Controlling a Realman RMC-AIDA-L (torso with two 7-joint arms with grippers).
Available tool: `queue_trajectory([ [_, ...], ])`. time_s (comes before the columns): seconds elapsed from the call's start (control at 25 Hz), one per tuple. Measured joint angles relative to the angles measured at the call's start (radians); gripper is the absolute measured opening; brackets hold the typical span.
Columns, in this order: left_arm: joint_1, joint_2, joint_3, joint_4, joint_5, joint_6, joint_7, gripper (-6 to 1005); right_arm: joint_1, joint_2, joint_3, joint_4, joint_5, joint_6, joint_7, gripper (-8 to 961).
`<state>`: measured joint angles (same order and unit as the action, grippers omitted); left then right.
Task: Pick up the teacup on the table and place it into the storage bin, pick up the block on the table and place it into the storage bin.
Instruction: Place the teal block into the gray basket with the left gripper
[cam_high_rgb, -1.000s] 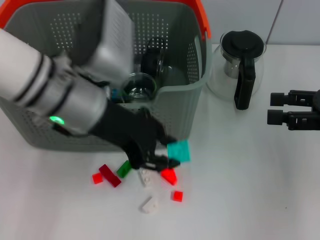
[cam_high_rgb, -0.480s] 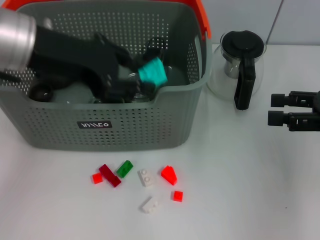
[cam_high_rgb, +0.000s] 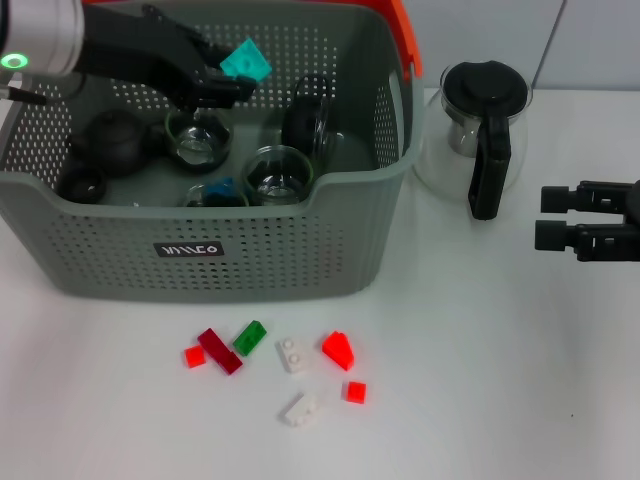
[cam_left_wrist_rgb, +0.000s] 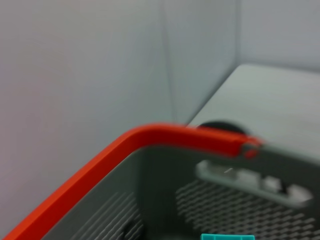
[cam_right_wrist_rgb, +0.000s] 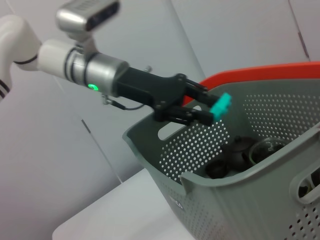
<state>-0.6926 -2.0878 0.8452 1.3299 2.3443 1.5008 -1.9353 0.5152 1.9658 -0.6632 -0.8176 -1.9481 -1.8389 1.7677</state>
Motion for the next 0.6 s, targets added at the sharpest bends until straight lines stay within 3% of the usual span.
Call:
queue_trajectory([
  [0.28, -0.033, -0.001, 0.089, -0.111, 0.184, -0.193, -0.074, 430, 0.001, 0.001, -0.003, 0.000, 0.000, 0.000, 0.000, 821],
  [0.6, -0.043, -0.026, 0.147, -0.169, 0.328, -0.286, -0.111, 436, 0.005, 0.000, 0.001, 0.000, 0.000, 0.002, 0.001, 821],
])
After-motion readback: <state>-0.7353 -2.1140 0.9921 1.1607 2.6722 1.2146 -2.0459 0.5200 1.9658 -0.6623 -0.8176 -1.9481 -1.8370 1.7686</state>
